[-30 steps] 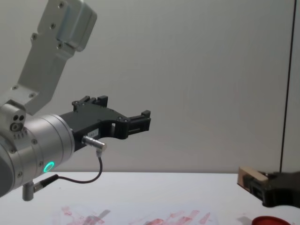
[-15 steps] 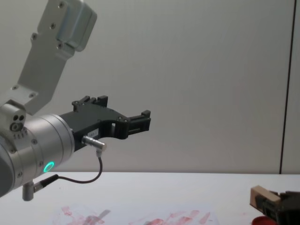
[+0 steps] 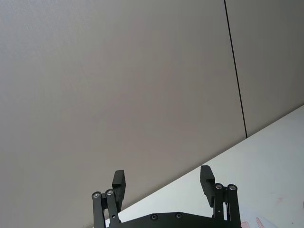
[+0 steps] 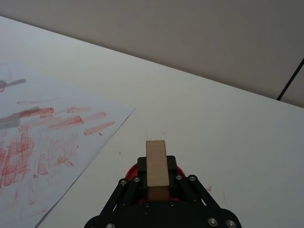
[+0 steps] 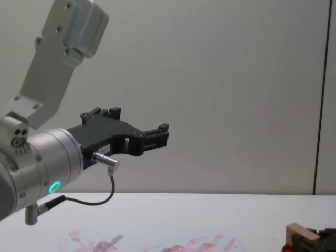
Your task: Use the one hand to pick up the stamp and affix it onto the A4 paper.
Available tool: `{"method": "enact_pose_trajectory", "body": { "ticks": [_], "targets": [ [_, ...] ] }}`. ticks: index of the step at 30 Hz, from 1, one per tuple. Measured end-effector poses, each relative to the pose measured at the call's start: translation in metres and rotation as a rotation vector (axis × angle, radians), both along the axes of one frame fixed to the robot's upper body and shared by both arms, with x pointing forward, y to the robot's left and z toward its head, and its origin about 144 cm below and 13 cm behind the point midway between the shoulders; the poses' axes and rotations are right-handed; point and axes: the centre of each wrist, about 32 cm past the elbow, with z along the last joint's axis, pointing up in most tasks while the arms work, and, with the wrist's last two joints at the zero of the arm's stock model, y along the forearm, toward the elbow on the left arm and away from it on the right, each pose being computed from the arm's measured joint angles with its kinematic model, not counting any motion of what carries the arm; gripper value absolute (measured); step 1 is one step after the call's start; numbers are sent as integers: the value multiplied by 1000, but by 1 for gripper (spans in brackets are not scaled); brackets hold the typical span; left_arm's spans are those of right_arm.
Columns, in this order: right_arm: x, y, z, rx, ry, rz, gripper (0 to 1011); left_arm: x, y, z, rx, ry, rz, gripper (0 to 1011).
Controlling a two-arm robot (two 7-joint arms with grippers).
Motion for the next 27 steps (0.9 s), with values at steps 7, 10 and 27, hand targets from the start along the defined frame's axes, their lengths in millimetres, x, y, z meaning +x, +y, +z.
{"method": "enact_pose_trajectory", "body": {
  "ticks": [7,10,27],
  "targets": [
    [0,-2,-2,-5,10,1,290,0,0,0,0,0,0,1002],
    [0,-2,-2,-6,11,0,392,0,0,0,0,0,0,1002],
    [2,2,18,64,-79,1,917,0,0,0,0,0,0,1003]
  ]
}}
